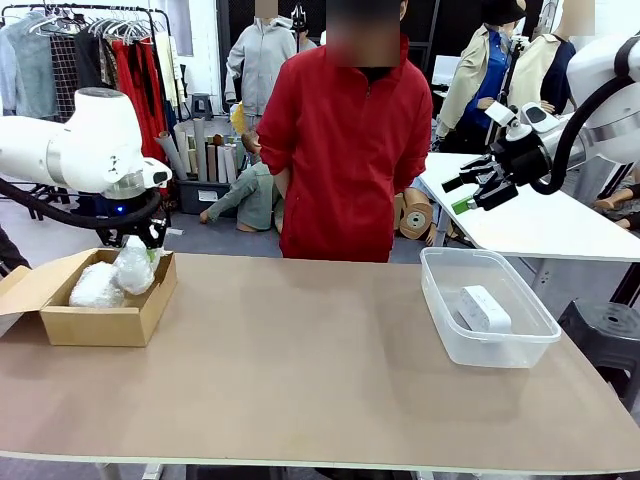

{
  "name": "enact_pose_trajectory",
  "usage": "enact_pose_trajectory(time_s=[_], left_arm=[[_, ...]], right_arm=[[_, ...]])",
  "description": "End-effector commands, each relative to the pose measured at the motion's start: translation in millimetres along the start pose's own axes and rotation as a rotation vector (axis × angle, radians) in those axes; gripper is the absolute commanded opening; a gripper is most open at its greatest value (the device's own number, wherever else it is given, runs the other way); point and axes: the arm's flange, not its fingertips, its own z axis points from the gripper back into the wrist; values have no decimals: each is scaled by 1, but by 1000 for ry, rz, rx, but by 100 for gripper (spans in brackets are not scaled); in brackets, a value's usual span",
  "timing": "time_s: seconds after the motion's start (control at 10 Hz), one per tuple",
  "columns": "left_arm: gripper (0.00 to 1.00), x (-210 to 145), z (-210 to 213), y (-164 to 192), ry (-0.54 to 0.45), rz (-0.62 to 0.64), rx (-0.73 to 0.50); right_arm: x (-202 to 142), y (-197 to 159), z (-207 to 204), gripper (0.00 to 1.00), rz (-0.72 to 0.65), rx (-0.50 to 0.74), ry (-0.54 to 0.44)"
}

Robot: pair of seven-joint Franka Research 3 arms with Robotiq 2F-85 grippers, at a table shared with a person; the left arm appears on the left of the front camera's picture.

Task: Separate and place wrapped and unwrapped clocks.
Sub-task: If the picked Digital clock is wrapped, place it in the Package Box ; if not, place it in the Organizing box.

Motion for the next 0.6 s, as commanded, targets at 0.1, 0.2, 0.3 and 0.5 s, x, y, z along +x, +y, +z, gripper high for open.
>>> enact_pose_trajectory(time_s=[0.1,0.2,0.3,0.5], left_arm=[[0,-3,-6,2,35,-14,-2],[0,-8,-9,-2,38,-17,-7],[0,-12,-12,-4,39,-32,1],[0,-28,-13,-7,36,-29,32]], right_arm=[[2,1,1,100,13,-7,-3],[2,1,1,100,13,-7,-3],[2,1,1,100,13,-7,-3],[2,1,1,100,13,-7,-3]])
